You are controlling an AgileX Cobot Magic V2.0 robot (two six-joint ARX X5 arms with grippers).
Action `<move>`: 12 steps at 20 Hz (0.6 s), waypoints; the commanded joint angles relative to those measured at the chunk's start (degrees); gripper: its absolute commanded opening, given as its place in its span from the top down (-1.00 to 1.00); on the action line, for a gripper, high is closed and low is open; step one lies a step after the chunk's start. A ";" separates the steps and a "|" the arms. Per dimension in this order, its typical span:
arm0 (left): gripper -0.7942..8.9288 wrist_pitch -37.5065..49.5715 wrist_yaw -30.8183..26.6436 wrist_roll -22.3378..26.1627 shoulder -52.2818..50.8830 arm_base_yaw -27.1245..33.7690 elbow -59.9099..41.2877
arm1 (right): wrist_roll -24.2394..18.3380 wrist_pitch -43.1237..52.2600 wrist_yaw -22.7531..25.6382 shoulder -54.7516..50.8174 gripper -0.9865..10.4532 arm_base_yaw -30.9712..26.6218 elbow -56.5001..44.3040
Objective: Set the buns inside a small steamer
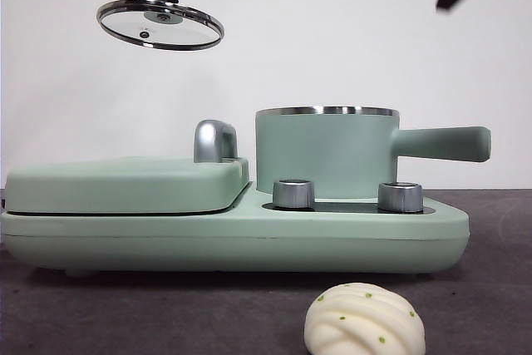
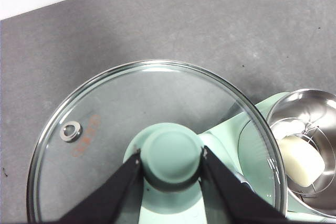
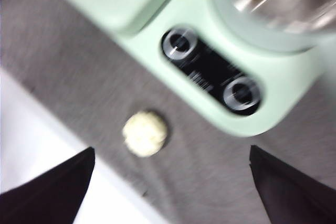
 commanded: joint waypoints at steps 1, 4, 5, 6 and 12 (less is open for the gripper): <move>0.81 1.11 0.11 0.57 -0.42 -0.22 2.27 | 7.34 6.97 0.02 0.31 0.00 5.46 -8.22; 0.81 1.05 0.09 0.57 -0.42 -0.37 2.27 | 9.14 19.32 0.24 1.53 0.01 10.71 -18.71; 0.81 1.07 0.11 0.57 -0.42 -0.37 2.27 | 9.18 22.69 0.31 2.43 0.01 11.65 -21.40; 0.81 1.05 0.11 0.57 -0.42 -0.37 2.27 | 9.77 24.63 0.50 3.48 0.01 11.98 -23.32; 0.81 1.01 0.11 0.55 -0.42 -0.37 2.27 | 9.53 28.00 1.40 10.60 0.01 11.87 -25.79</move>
